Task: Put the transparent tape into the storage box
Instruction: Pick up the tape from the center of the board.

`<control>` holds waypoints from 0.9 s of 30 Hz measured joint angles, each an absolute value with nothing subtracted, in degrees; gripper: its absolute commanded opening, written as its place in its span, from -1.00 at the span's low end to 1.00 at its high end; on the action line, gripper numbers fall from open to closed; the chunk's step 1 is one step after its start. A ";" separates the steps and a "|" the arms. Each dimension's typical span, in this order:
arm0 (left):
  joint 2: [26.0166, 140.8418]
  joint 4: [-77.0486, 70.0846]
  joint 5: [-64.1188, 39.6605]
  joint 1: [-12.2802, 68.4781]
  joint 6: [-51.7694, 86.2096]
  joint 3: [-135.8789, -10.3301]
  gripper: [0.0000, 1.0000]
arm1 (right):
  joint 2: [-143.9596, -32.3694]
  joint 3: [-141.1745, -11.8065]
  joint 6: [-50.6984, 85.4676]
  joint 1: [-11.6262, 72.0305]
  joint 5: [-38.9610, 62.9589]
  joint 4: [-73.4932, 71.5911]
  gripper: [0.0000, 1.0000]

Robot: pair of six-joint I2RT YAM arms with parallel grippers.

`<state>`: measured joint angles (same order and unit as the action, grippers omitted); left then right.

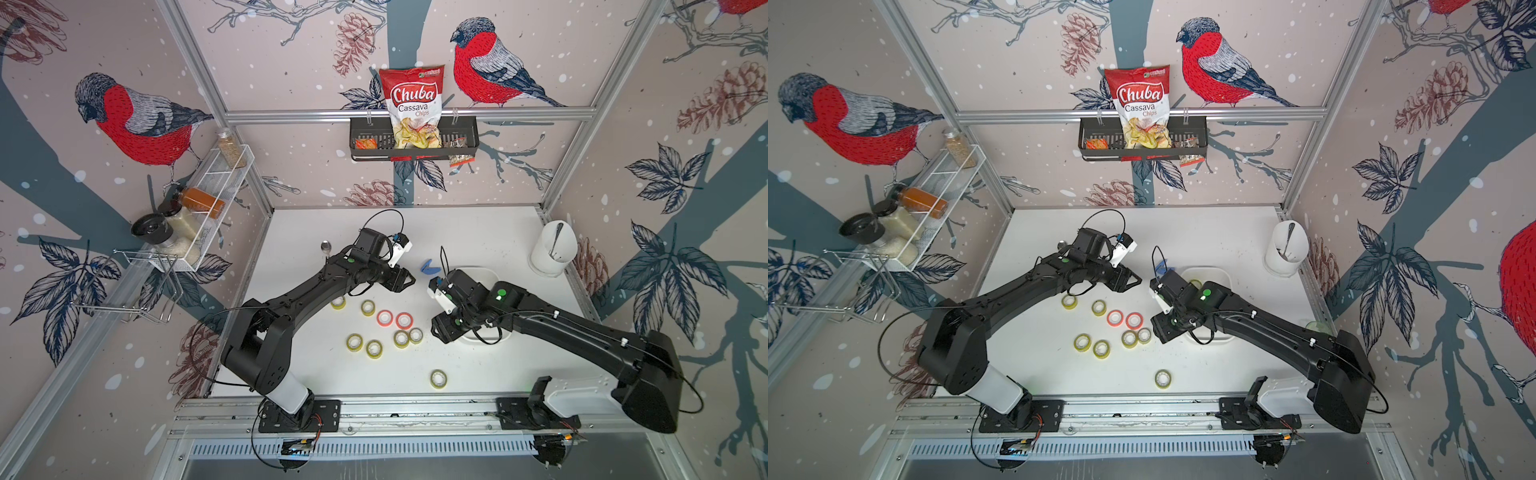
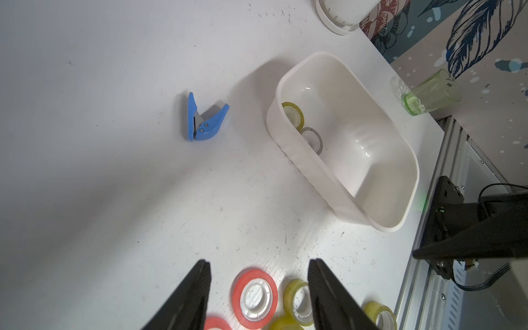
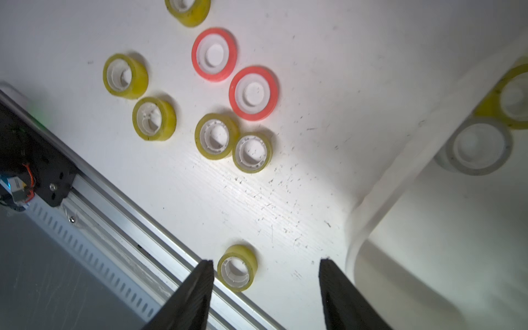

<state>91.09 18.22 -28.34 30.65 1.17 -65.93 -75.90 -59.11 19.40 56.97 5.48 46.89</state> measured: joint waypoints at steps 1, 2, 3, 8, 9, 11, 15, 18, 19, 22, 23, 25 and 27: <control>91.00 18.20 -28.36 30.41 1.15 -65.87 0.19 | -76.18 -58.70 19.77 58.30 5.61 47.20 0.29; 90.98 18.13 -28.45 30.17 1.17 -65.80 0.19 | -76.51 -58.28 20.16 59.55 5.63 47.46 0.30; 90.98 18.06 -28.45 29.95 1.34 -65.73 0.19 | -76.79 -57.95 21.12 60.55 5.63 47.59 0.29; 91.00 17.78 -28.49 28.45 2.22 -65.67 0.19 | -78.15 -55.61 24.62 64.97 5.80 47.51 0.28; 91.02 17.78 -28.49 28.27 2.72 -65.67 0.19 | -78.26 -55.05 25.58 65.60 5.96 47.24 0.28; 91.15 17.65 -28.49 27.94 2.79 -65.67 0.19 | -78.65 -53.74 27.40 66.76 6.13 46.65 0.28; 91.53 17.50 -28.49 27.68 3.05 -65.67 0.19 | -79.55 -51.75 30.68 67.88 6.50 45.08 0.27; 91.72 17.41 -28.51 27.64 3.14 -65.67 0.18 | -80.40 -50.61 33.30 68.49 7.29 43.44 0.27; 91.74 17.41 -28.53 27.64 3.14 -65.67 0.19 | -80.71 -50.33 33.89 68.62 7.49 42.92 0.27; 91.83 17.41 -28.62 27.64 3.16 -65.67 0.19 | -81.54 -49.67 36.12 68.84 7.92 41.56 0.27; 91.85 17.41 -28.67 27.64 3.16 -65.69 0.19 | -81.89 -49.45 36.45 68.86 7.97 41.17 0.27; 91.90 17.41 -28.71 27.64 3.16 -65.69 0.19 | -82.28 -49.15 37.85 68.90 8.08 40.51 0.28; 91.90 17.41 -28.73 27.64 3.16 -65.69 0.19 | -82.70 -48.93 38.83 68.93 8.08 40.29 0.28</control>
<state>91.90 17.41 -28.73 27.64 3.16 -65.69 -82.70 -48.93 38.83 68.93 8.08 40.29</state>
